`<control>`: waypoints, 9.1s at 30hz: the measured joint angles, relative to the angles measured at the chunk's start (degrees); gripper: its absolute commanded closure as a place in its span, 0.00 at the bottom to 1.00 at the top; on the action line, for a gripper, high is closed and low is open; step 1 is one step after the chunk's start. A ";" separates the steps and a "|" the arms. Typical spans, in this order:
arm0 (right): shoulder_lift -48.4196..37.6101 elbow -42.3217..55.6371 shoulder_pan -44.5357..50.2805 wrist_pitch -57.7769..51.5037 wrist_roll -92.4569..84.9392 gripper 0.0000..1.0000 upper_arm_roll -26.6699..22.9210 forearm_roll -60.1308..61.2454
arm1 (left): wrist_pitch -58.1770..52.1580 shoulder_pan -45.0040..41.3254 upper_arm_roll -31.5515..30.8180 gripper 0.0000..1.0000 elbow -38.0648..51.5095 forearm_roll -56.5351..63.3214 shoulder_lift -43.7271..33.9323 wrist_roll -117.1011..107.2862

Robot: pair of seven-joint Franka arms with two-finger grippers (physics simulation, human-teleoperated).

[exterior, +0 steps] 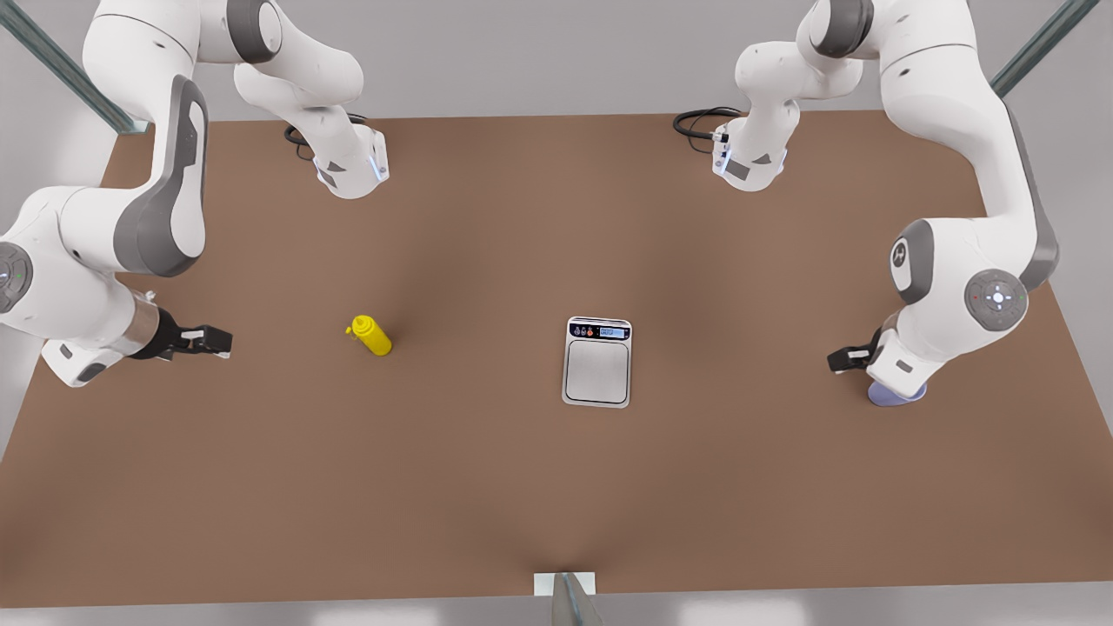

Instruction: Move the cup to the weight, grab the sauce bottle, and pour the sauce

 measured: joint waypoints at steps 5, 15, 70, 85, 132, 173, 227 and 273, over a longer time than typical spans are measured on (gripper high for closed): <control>0.23 -0.05 0.00 0.09 0.00 0.00 0.00 0.00 | -0.02 0.02 1.50 0.00 -0.97 -0.67 -0.01 3.94; 0.97 -0.46 0.00 0.44 -0.70 0.00 0.00 0.00 | 15.28 0.56 13.31 0.00 -14.83 -3.88 0.10 21.44; 14.29 -42.14 -22.83 6.88 -139.83 0.00 0.79 56.42 | 35.12 1.30 14.82 0.79 -20.05 -6.53 14.14 23.64; 15.64 -43.72 -13.54 8.35 -141.58 0.00 1.32 63.28 | 31.57 -0.56 8.62 0.79 -16.22 -1.24 11.94 14.70; 19.60 -41.09 -9.58 8.70 -143.35 0.00 4.04 66.89 | 19.37 -38.77 2.94 0.42 13.17 -7.96 26.90 -53.54; 10.97 -12.15 14.21 24.31 -62.31 0.48 2.27 29.86 | -8.53 -1.07 2.60 0.00 1.93 -3.40 -7.04 3.69; 31.30 11.12 53.05 12.04 -22.35 0.45 2.55 -52.45 | -8.33 -1.11 2.60 0.00 3.31 -4.66 -5.28 2.85; 35.99 -8.12 0.87 6.07 -128.60 0.45 2.54 79.40 | -9.19 -1.51 2.68 0.00 9.92 -4.39 1.22 2.46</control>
